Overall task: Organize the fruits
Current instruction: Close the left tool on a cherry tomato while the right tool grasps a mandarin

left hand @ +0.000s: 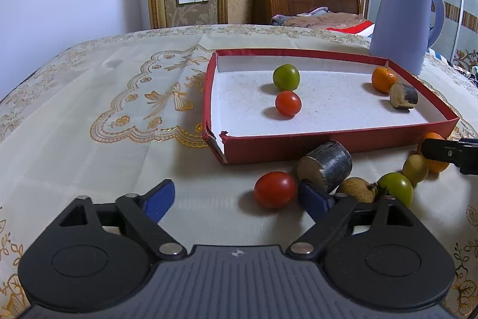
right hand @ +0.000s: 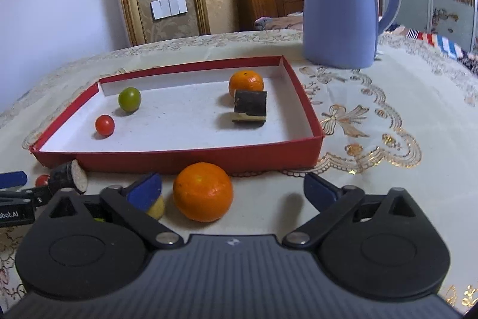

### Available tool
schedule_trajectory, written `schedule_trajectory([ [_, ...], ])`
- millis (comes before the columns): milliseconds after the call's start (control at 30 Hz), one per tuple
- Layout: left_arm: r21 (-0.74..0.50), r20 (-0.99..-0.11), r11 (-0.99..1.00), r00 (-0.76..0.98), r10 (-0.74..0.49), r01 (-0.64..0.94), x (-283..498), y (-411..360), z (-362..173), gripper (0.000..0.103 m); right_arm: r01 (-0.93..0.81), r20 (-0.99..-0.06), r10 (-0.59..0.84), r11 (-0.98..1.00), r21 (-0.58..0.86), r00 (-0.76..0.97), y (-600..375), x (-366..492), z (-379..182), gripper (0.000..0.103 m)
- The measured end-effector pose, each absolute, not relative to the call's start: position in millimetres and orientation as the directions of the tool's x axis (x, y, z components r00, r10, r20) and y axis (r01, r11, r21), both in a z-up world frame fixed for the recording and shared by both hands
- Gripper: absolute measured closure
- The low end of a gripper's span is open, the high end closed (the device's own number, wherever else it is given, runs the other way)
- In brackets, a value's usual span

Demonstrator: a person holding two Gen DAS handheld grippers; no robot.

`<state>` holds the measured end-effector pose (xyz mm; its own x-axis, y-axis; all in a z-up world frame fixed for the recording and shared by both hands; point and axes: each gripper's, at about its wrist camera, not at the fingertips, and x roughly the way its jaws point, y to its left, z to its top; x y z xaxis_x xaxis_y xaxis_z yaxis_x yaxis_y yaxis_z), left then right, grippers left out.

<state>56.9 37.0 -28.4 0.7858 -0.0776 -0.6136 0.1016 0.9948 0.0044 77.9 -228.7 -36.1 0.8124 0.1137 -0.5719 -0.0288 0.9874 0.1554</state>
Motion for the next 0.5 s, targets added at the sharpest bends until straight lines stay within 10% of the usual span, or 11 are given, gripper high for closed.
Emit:
schedule_trajectory([
  [300,0.006,-0.614,0.995,0.785,-0.077,0.102,57.2,37.2,-28.5,0.011,-0.042,-0.576,0.094,0.994,0.102,0.812,-221.5,74.3,-36.9,0.017],
  [500,0.006,-0.615,0.995,0.785,-0.077,0.102,57.2,37.1,-28.4,0.011,-0.093,-0.565,0.108,0.994,0.056,0.818,-211.7,70.7,-34.0,0.049],
])
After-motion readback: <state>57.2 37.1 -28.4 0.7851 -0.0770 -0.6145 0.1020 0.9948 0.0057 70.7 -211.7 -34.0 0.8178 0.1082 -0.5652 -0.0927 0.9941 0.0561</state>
